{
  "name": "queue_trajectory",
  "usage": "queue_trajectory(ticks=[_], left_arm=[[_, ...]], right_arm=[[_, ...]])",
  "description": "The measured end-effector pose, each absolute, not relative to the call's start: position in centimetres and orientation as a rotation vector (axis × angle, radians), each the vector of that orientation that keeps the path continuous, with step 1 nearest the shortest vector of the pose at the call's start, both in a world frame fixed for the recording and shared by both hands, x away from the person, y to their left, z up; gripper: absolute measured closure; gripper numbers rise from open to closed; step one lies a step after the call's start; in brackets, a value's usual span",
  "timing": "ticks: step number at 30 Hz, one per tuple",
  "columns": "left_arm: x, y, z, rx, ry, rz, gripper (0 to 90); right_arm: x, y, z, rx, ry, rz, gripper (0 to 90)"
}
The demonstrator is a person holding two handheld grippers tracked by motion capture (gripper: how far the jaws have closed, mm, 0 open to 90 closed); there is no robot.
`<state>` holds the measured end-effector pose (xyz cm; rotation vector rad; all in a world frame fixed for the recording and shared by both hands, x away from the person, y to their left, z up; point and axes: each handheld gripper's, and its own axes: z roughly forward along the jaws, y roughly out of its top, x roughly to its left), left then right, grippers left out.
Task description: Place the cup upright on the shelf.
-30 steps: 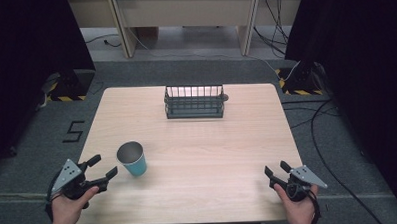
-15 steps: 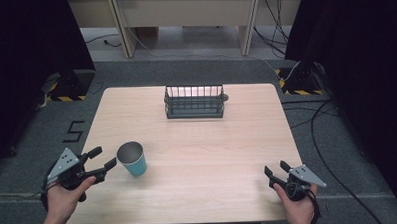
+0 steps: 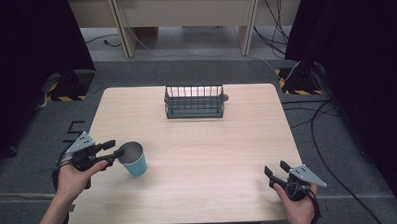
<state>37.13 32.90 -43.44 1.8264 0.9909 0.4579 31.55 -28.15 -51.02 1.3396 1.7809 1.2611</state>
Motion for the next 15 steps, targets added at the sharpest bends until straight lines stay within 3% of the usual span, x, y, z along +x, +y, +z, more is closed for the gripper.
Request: queue_trajectory(ticks=[15], left_arm=[[39.2, 32.0, -43.6, 1.947, 1.047, 0.383, 63.5]], right_arm=[[31.6, -28.2, -51.0, 1.339, 1.787, 1.261, 33.2]])
